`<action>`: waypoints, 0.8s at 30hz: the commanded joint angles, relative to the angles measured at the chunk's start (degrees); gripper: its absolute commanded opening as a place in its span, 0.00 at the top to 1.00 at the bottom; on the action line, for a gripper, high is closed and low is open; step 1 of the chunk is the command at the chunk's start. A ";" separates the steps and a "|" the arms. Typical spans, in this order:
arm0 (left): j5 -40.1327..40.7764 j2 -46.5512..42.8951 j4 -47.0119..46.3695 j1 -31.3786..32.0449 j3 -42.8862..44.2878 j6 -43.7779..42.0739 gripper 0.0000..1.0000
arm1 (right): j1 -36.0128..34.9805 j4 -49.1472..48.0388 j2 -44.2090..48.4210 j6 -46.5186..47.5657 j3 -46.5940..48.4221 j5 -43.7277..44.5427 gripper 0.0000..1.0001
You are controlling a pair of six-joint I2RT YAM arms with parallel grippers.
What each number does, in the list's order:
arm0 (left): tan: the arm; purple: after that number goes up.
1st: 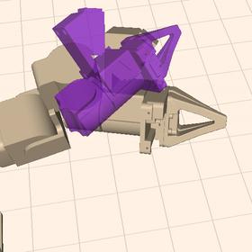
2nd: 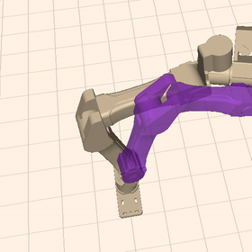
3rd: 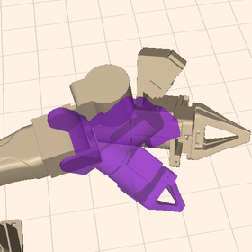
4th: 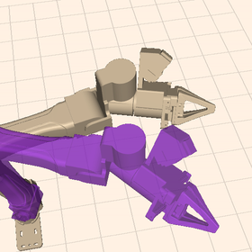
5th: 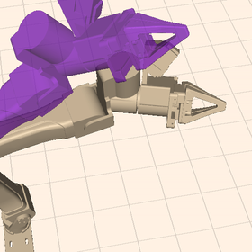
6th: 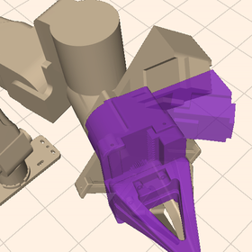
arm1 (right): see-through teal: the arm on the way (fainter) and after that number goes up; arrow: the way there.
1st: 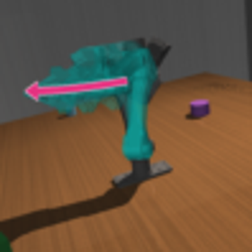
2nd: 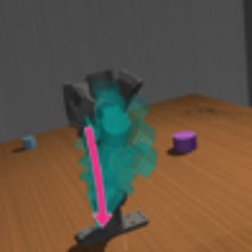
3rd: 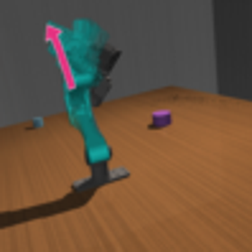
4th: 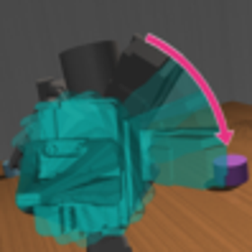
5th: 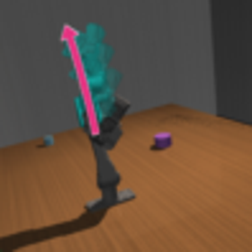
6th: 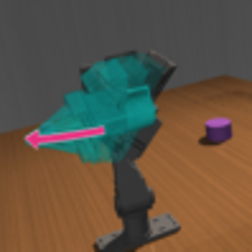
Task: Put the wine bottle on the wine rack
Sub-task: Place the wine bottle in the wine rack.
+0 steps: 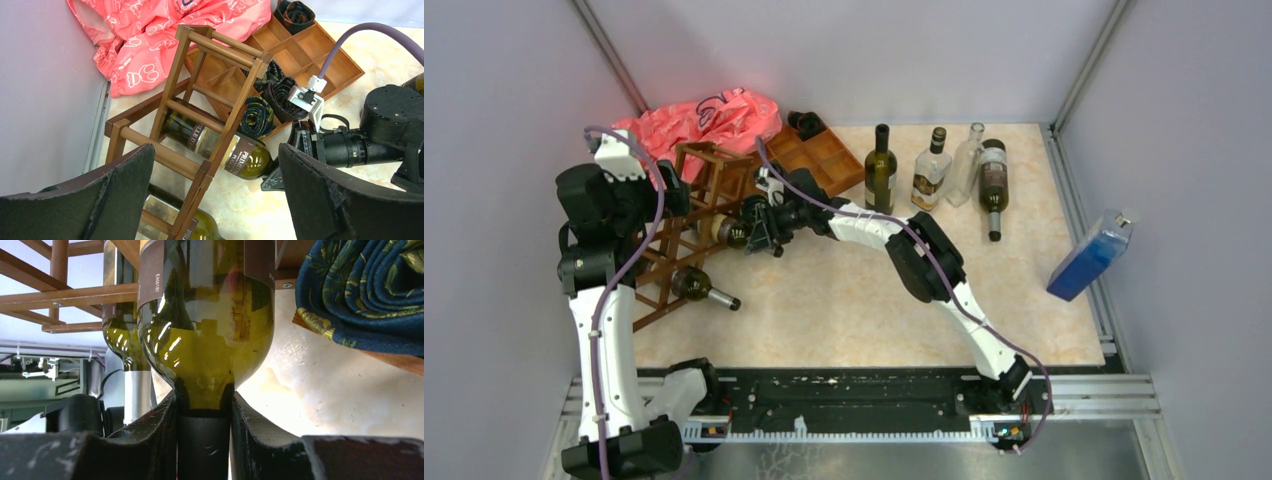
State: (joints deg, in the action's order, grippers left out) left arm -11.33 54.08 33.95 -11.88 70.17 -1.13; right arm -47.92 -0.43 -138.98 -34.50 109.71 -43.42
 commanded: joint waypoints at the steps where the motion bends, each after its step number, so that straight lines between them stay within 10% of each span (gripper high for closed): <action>1: 0.01 -0.54 0.58 0.18 0.33 -0.22 0.01 | -1.53 -8.19 0.40 -1.64 7.80 -3.17 1.00; 14: -1.29 -0.03 0.67 0.17 0.74 -0.50 0.01 | -2.53 -5.84 -3.62 -3.03 12.44 -0.76 0.88; 24: -2.27 -0.82 0.92 0.17 0.76 -0.26 0.01 | -2.23 -1.91 -3.96 1.61 13.86 2.21 0.45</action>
State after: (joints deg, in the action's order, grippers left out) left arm -12.51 54.11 34.76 -11.88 70.17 -1.15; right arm -49.47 1.39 -144.09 -36.45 118.83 -41.34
